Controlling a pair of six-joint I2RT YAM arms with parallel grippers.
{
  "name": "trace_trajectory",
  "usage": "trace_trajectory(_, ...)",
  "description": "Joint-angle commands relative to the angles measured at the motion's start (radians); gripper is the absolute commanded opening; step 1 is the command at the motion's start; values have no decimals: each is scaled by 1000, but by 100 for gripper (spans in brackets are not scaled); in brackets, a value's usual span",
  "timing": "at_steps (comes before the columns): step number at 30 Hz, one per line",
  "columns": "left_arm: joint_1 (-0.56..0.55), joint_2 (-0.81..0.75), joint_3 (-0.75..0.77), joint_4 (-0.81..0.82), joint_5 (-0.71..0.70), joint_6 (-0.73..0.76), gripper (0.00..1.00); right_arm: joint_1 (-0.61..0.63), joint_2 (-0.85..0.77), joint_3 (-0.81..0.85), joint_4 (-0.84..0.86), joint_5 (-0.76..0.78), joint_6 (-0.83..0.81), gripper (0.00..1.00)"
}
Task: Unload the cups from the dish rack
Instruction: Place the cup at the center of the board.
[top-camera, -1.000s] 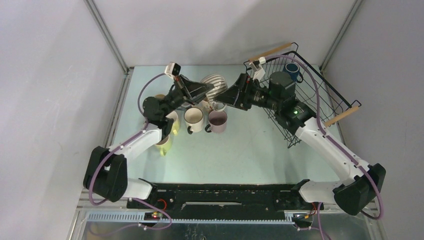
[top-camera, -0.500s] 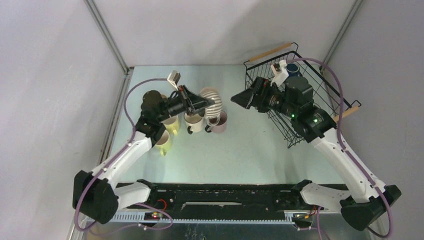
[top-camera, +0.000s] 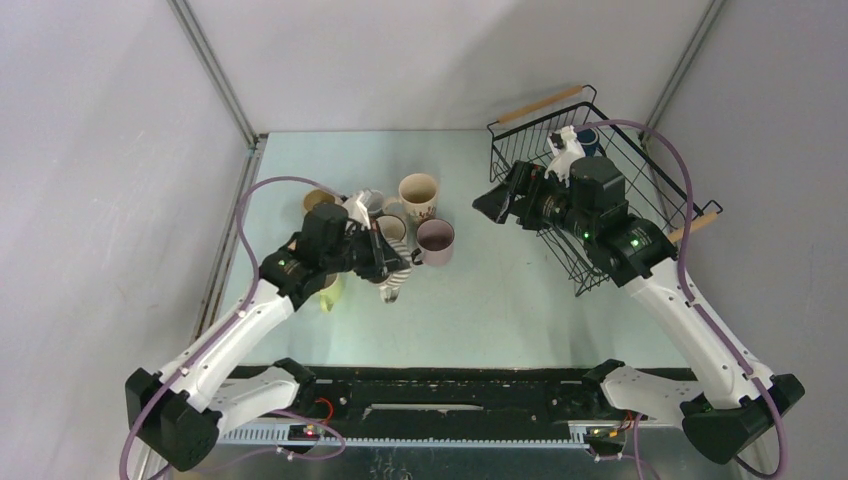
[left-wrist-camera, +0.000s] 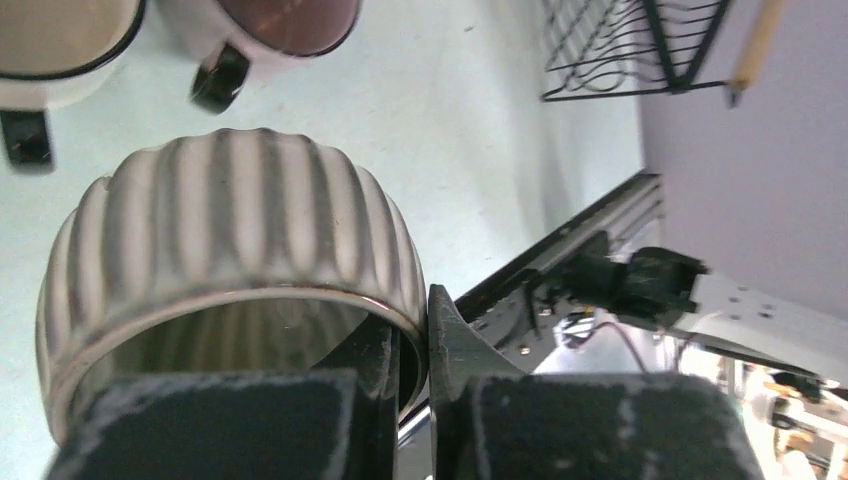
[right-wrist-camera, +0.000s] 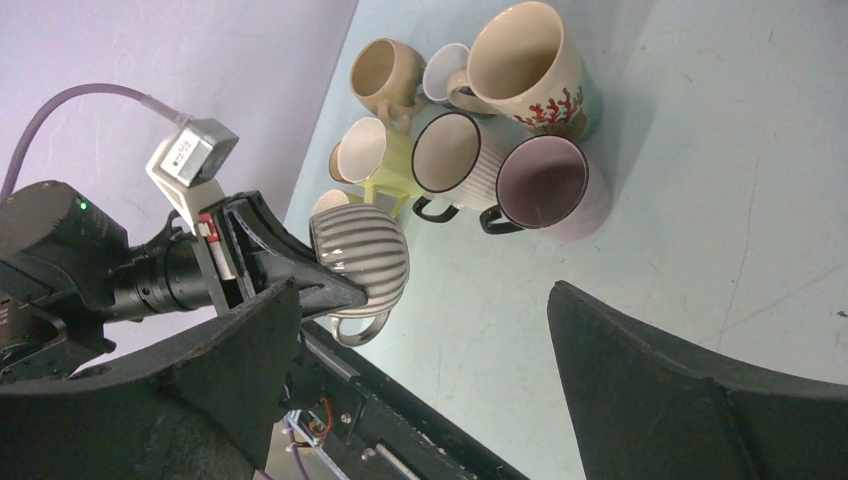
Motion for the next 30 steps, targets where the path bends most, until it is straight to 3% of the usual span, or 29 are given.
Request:
trace_trajectory(1,-46,-34,22,-70,-145,116,0,-5,-8,4,0,28,-33,100)
trace_trajectory(15,-107,151,-26,-107,-268,160,0,-6,-11,4,-33,55,-44,100)
trace_trajectory(30,-112,314,-96,-17,-320,153,0,-28,-27,-21,-25,36,-54,100)
